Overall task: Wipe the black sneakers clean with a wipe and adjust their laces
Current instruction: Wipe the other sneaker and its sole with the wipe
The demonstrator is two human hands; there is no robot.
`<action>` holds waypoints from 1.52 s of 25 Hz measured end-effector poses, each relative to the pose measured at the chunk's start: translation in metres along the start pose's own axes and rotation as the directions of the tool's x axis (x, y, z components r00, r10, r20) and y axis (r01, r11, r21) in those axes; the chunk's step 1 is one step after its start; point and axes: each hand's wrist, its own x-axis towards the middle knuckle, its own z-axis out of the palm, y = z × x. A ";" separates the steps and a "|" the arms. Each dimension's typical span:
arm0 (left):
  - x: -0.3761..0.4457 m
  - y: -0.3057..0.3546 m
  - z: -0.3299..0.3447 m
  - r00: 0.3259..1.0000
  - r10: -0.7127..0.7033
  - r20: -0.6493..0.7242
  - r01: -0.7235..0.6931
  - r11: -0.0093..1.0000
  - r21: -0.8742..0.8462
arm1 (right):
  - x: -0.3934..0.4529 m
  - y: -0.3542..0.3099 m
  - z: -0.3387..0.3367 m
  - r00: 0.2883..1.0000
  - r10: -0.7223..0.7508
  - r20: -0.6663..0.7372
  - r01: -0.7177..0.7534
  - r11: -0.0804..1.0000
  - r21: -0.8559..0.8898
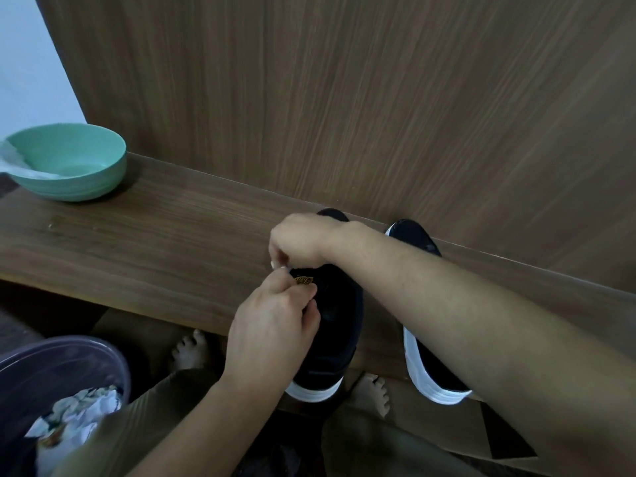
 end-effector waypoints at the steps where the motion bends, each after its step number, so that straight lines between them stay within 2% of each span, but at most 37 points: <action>1: 0.000 0.000 0.000 1.000 -0.003 -0.004 0.003 1.000 -0.005 | 0.003 0.007 -0.001 0.999 0.022 -0.030 -0.023 0.999 -0.042; 4: 0.000 0.000 0.004 1.000 -0.005 -0.019 0.005 1.000 -0.016 | 0.007 0.024 -0.003 0.982 0.109 -0.154 -0.138 0.972 -0.188; 5: 0.000 0.000 0.004 1.000 -0.008 -0.021 0.008 1.000 -0.021 | 0.007 0.022 0.000 0.981 0.111 -0.156 -0.140 0.972 -0.187; 8: 0.000 0.000 0.004 1.000 -0.002 -0.012 0.002 1.000 -0.016 | -0.004 -0.003 0.009 1.000 -0.021 0.005 0.021 1.000 -0.015; 10: -0.002 0.001 0.003 1.000 -0.005 -0.008 0.005 1.000 -0.016 | -0.015 -0.014 0.007 0.986 -0.132 0.105 0.132 0.991 0.013; 11: -0.002 0.001 0.003 1.000 -0.009 -0.007 0.008 1.000 -0.016 | -0.017 -0.013 0.004 0.985 -0.144 0.100 0.143 0.990 0.018; 14: -0.003 0.002 0.002 1.000 -0.015 -0.018 0.014 1.000 -0.008 | -0.013 0.006 0.002 0.997 -0.019 -0.074 0.014 0.998 -0.067; 16: -0.003 0.002 0.003 0.999 -0.013 -0.032 0.013 1.000 -0.018 | -0.009 0.021 0.007 0.976 0.063 -0.207 -0.105 0.975 -0.198; 17: -0.003 0.002 0.003 0.999 -0.011 -0.041 0.010 1.000 -0.024 | -0.007 0.024 0.012 0.968 0.095 -0.231 -0.140 0.972 -0.188; 19: -0.004 0.001 0.005 0.998 -0.003 -0.060 0.001 0.999 -0.039 | -0.011 0.019 0.016 0.973 0.088 -0.214 -0.109 0.990 -0.091; 21: -0.003 -0.004 0.006 0.995 0.027 -0.095 -0.032 0.998 -0.051 | -0.028 0.009 0.016 0.985 0.047 -0.164 -0.030 0.994 0.102; 22: -0.002 -0.006 0.005 0.993 0.037 -0.111 -0.045 0.997 -0.066 | -0.043 0.004 0.016 0.981 0.051 -0.188 -0.012 0.979 0.203; 23: -0.001 -0.008 0.002 0.991 0.039 -0.125 -0.051 0.994 -0.097 | -0.060 0.001 0.018 0.959 0.090 -0.270 -0.006 0.954 0.299; 24: 0.002 -0.010 -0.002 0.990 0.035 -0.139 -0.055 0.988 -0.144 | -0.079 -0.001 0.022 0.906 0.180 -0.384 -0.011 0.915 0.403; 25: 0.005 -0.012 -0.007 0.988 0.039 -0.148 -0.068 0.979 -0.194 | -0.098 -0.005 0.031 0.822 0.301 -0.484 -0.008 0.856 0.517; 27: 0.009 -0.012 -0.016 0.986 0.089 -0.138 -0.126 0.949 -0.291 | -0.130 -0.024 0.050 0.667 0.499 -0.553 0.073 0.695 0.715; 28: 0.010 -0.010 -0.018 0.983 0.131 -0.127 -0.166 0.931 -0.326 | -0.139 -0.035 0.056 0.636 0.541 -0.551 0.120 0.635 0.763; 31: 0.006 -0.006 -0.021 0.969 0.191 -0.155 -0.233 0.915 -0.330 | -0.139 -0.051 0.059 0.649 0.547 -0.528 0.174 0.569 0.804; 33: 0.007 -0.009 -0.023 0.971 0.068 -0.228 -0.138 0.941 -0.309 | -0.140 -0.046 0.055 0.639 0.575 -0.511 0.182 0.533 0.827; 34: 0.009 -0.013 -0.025 0.963 -0.045 -0.266 -0.041 0.950 -0.310 | -0.142 -0.040 0.054 0.607 0.620 -0.498 0.182 0.501 0.846; 36: 0.019 -0.026 -0.031 0.901 -0.279 -0.331 0.160 0.925 -0.346 | -0.149 -0.025 0.055 0.518 0.726 -0.452 0.183 0.422 0.888; 38: 0.029 -0.041 -0.035 0.825 -0.455 -0.335 0.325 0.868 -0.376 | -0.155 -0.010 0.062 0.463 0.806 -0.369 0.151 0.338 0.929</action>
